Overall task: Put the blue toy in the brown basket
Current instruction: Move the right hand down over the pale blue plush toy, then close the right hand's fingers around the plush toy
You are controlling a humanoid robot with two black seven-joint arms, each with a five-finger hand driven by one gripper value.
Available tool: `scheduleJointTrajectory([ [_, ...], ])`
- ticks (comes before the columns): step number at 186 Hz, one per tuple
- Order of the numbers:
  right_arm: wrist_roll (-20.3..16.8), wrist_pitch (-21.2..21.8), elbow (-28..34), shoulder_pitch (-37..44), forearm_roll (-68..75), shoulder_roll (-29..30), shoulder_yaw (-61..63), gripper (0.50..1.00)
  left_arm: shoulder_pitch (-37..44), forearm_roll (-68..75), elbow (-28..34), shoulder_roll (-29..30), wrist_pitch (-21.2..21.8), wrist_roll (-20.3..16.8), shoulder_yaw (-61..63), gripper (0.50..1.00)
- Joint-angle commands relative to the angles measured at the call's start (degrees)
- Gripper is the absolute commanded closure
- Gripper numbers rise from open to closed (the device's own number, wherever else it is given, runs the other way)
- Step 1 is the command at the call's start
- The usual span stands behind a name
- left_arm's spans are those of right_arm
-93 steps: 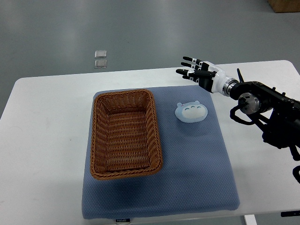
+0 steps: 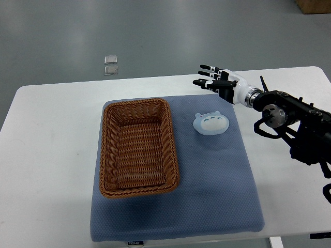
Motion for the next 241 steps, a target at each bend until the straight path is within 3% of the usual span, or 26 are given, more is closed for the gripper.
scheduleJointTrajectory([
  [1,1.52,2.02,0.08,0.29,-2.83,-0.48,-0.07,0.581,0.00,0.00,0.45,0.00,-0.01,0.05,0.04,0.500],
  [60,13.30,5.63,0.78,0.29,-32.53,-2.15,-0.78,0.585,0.00,0.00,0.19,0.00,-0.01,0.05,0.22,0.500],
  [96,18.66,8.88,3.86,0.82,-46.60,-7.78,-3.50,0.587,0.00,0.00,0.36,0.00,0.08,0.05,0.22,0.500],
  [117,21.12,12.83,9.30,3.89,-52.66,-12.69,-8.86,0.587,0.00,0.00,0.36,0.00,-0.01,-0.04,0.22,0.500],
  [134,21.82,13.01,12.30,4.60,-55.29,-16.39,-13.17,0.585,0.00,0.00,0.36,0.00,0.00,-0.04,0.22,0.500],
  [157,21.91,12.31,12.91,4.95,-57.67,-16.74,-15.72,0.585,0.00,0.00,0.36,0.00,-0.01,-0.04,0.22,0.500],
  [212,21.21,2.73,11.77,1.70,-58.46,-14.72,-17.65,0.589,0.00,0.00,0.36,0.00,-0.01,0.05,0.22,0.500],
  [241,21.12,0.71,10.19,1.26,-58.46,-12.96,-18.44,0.597,0.00,0.00,0.36,0.00,-0.01,0.05,0.22,0.500],
])
